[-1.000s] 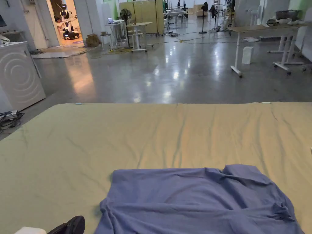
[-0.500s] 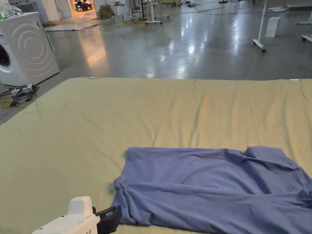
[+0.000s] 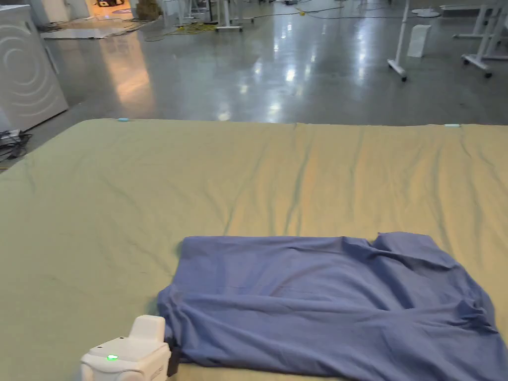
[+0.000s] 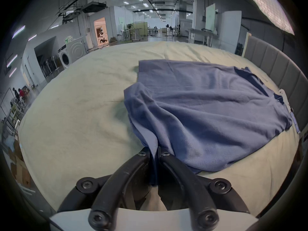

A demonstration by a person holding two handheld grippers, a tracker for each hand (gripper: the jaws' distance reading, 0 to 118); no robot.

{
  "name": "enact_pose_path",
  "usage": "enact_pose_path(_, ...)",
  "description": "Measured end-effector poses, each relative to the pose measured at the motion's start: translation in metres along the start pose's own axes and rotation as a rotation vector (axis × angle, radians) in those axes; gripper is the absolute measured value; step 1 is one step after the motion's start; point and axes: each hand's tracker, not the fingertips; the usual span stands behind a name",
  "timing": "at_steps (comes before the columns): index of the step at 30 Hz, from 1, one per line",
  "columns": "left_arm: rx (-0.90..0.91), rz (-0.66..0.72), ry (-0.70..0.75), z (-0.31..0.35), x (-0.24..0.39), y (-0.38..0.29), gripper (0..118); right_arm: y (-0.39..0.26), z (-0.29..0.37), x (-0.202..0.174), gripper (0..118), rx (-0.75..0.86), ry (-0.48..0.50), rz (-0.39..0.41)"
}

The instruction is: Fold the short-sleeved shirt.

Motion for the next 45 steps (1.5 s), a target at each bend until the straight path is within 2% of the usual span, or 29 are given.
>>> enact_pose_path(3,-0.053,-0.038,-0.019,-0.004,-0.004,0.009,8,0.006,-0.018,0.01,1,-0.002,-0.019,0.001)
enact_pose_path(4,-0.067,-0.042,-0.028,-0.004,-0.005,0.012,8,0.009,-0.032,0.015,10,-0.016,-0.016,0.003)
enact_pose_path(5,-0.076,-0.044,-0.036,-0.004,-0.006,0.014,8,0.009,-0.049,0.021,32,-0.031,-0.011,0.004)
enact_pose_path(6,-0.08,-0.044,-0.039,-0.003,-0.007,0.016,8,0.01,-0.065,0.027,68,-0.037,-0.012,0.008)
enact_pose_path(7,-0.085,-0.035,-0.04,-0.003,-0.008,0.016,8,0.009,-0.089,0.038,83,-0.064,-0.031,0.011)
enact_pose_path(8,-0.088,-0.028,-0.041,-0.003,-0.008,0.016,8,0.009,-0.11,0.045,84,-0.093,-0.054,0.018)
enact_pose_path(10,-0.095,-0.024,-0.039,-0.002,-0.004,0.018,8,0.01,-0.144,0.054,82,-0.112,-0.061,0.04)
enact_pose_path(12,-0.102,-0.035,-0.04,-0.001,-0.004,0.019,8,0.01,-0.175,0.066,81,-0.169,-0.034,0.006)
enact_pose_path(17,-0.103,-0.035,-0.056,0.001,-0.005,0.019,8,-0.002,-0.23,0.081,78,-0.369,-0.132,0.013)
enact_pose_path(19,-0.098,-0.032,-0.059,-0.005,-0.017,0.015,8,-0.015,-0.234,0.078,59,-0.412,-0.13,0.036)
enact_pose_path(20,-0.093,-0.042,-0.054,-0.004,-0.015,0.014,8,-0.014,-0.225,0.068,53,-0.333,-0.163,0.08)
enact_pose_path(21,-0.09,-0.053,-0.045,-0.004,-0.014,0.013,8,-0.013,-0.22,0.062,25,-0.318,-0.154,0.092)
enact_pose_path(22,-0.088,-0.066,-0.034,-0.003,-0.01,0.012,8,-0.012,-0.221,0.058,13,-0.348,-0.122,0.076)
enact_pose_path(25,-0.087,-0.064,-0.038,0.004,-0.014,0.013,7,-0.002,-0.212,0.053,10,-0.349,-0.13,0.101)
enact_pose_path(27,0.015,-0.045,-0.055,0.027,-0.019,0.013,6,0.001,-0.207,0.066,10,-0.323,-0.133,0.066)
enact_pose_path(29,0.079,-0.085,0.04,0.054,-0.023,0.01,6,0.012,-0.189,0.065,10,-0.295,-0.216,0.086)
enact_pose_path(31,0.072,-0.038,-0.052,0.073,-0.033,0.007,6,0.02,-0.167,0.06,10,-0.282,-0.204,0.07)
enact_pose_path(33,0.059,-0.046,-0.037,0.089,-0.034,-0.007,6,0.017,-0.148,0.058,10,-0.273,-0.21,0.072)
enact_pose_path(38,-0.03,-0.002,-0.088,0.115,-0.049,-0.065,6,-0.028,-0.106,0.061,10,-0.3,-0.225,0.081)
enact_pose_path(40,-0.057,-0.024,-0.098,0.113,-0.049,-0.085,6,-0.049,-0.096,0.06,10,-0.33,-0.23,0.078)
enact_pose_path(44,-0.026,-0.01,-0.101,0.098,-0.046,-0.102,6,-0.076,-0.097,0.058,10,-0.368,-0.228,0.068)
enact_pose_path(45,-0.017,-0.006,-0.106,0.096,-0.047,-0.104,12,-0.079,-0.098,0.057,17,-0.356,-0.236,0.071)
